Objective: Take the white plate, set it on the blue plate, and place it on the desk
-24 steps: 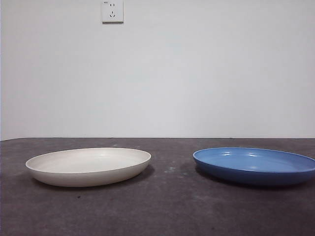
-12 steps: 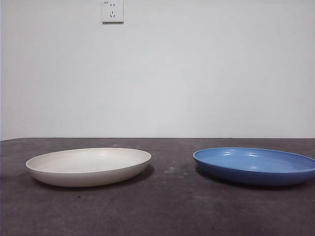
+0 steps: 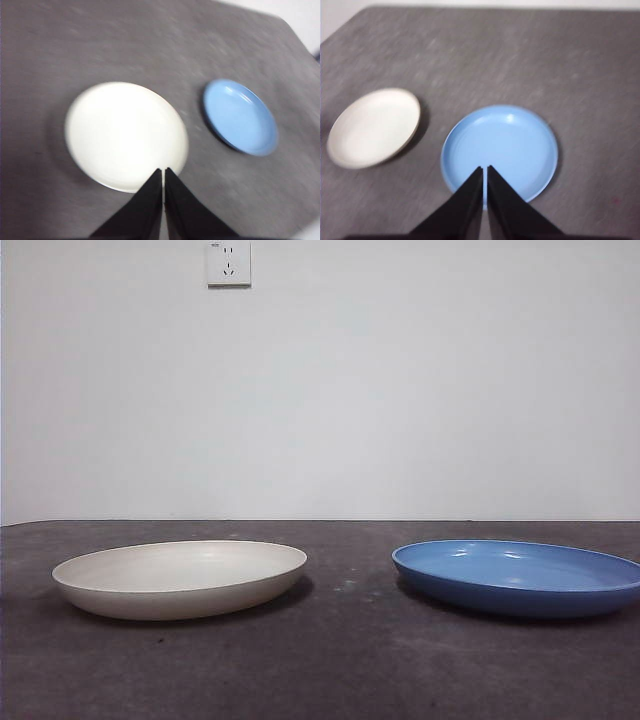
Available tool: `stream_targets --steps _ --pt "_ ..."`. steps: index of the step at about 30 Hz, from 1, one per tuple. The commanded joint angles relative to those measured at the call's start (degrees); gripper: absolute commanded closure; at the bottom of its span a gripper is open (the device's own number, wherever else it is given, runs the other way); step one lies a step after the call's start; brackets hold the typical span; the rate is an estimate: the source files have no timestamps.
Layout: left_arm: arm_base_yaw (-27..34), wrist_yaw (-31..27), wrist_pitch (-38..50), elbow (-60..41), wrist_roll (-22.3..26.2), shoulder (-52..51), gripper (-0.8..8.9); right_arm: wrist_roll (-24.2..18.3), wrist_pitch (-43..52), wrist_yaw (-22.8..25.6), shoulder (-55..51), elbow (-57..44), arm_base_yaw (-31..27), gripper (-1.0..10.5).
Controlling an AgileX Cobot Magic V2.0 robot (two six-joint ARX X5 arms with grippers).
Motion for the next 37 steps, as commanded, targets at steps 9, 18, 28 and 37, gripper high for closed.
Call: stream_targets --steps 9,18,28,37 --pt "-4.5 2.9 -9.1 3.9 7.5 2.6 8.05 -4.6 -9.7 -3.8 2.5 1.6 3.9 9.4" --pt "-4.7 2.9 -9.1 3.9 7.0 2.6 6.36 -4.1 -9.9 -3.8 2.4 1.6 4.4 8.5" --pt "-4.7 2.9 -9.0 3.9 6.6 2.6 3.65 -2.8 -9.9 -3.7 2.4 1.6 4.4 5.3" --pt "-4.7 -0.2 -2.6 4.1 -0.9 6.9 3.66 -2.8 -9.9 -3.7 2.4 1.6 4.4 5.3"
